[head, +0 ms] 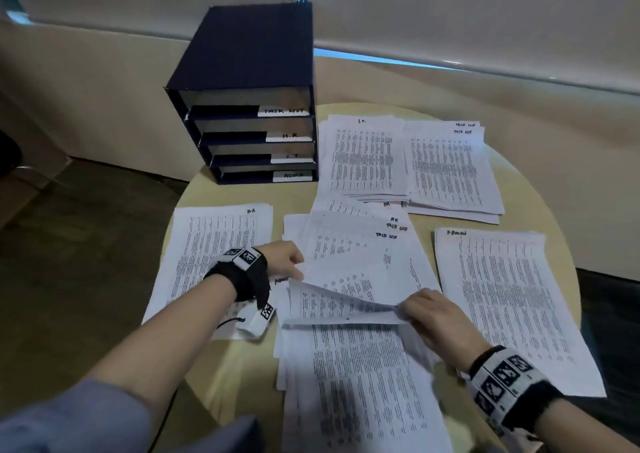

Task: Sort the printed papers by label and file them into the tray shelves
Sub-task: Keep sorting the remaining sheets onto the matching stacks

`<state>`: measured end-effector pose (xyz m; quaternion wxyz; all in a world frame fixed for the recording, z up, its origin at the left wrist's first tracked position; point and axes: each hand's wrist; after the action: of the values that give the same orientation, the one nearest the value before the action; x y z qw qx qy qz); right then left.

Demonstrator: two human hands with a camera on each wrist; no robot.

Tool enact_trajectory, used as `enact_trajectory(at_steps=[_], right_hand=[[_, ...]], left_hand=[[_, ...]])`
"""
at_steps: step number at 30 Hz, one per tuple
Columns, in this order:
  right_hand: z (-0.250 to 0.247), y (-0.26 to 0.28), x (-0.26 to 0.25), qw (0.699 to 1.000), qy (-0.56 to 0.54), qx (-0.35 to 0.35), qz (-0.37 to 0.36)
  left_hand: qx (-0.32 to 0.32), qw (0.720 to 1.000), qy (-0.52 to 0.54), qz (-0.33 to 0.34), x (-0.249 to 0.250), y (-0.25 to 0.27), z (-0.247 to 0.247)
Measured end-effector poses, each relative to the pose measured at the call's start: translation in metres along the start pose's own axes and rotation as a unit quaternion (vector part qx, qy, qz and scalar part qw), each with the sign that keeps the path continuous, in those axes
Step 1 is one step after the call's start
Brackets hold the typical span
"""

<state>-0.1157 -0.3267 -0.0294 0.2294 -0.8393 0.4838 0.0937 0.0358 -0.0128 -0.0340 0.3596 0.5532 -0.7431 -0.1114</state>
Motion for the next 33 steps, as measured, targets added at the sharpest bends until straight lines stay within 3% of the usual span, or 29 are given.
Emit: enact_trajectory(at_steps=[8,13,16,19,22,27,29,33], right_hand=[[0.004,-0.009,0.006,0.999,-0.015,0.015,0.038],[0.007,-0.015,0.008,0.996,-0.019,0.028,0.084],[0.014,-0.019,0.016,0.99,-0.021,-0.029,0.136],[0.016,-0.027,0.02,0.989,-0.002,-0.057,0.133],[0.014,-0.043,0.026,0.989,0.033,-0.063,0.131],[0.02,-0.076,0.039,0.982,0.062,0.011,0.18],[0.023,-0.089,0.044,0.98,0.077,-0.017,0.183],[0.029,-0.104,0.052,0.973,0.087,-0.087,0.195]], left_hand=[[0.07,0.992,0.026,0.106,0.045,-0.019,-0.004],[0.093,0.989,-0.049,0.108,0.05,-0.033,0.004],[0.159,0.975,-0.103,0.112,0.056,-0.041,0.001],[0.217,0.958,-0.152,0.108,0.062,-0.054,-0.002],[0.217,0.951,-0.188,0.112,0.07,-0.062,-0.003],[0.27,0.94,-0.095,0.185,0.073,-0.065,0.003],[0.292,0.933,-0.067,0.2,0.072,-0.065,0.003],[0.253,0.94,-0.043,0.224,0.075,-0.06,-0.001]])
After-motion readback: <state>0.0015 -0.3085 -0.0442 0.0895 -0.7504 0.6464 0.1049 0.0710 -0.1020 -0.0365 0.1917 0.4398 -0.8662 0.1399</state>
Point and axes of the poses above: each hand's wrist, its own y-axis away from the middle knuckle, its own z-axis out of the palm, x = y × z, and after that the axes turned 9 degrees about x, right-handed
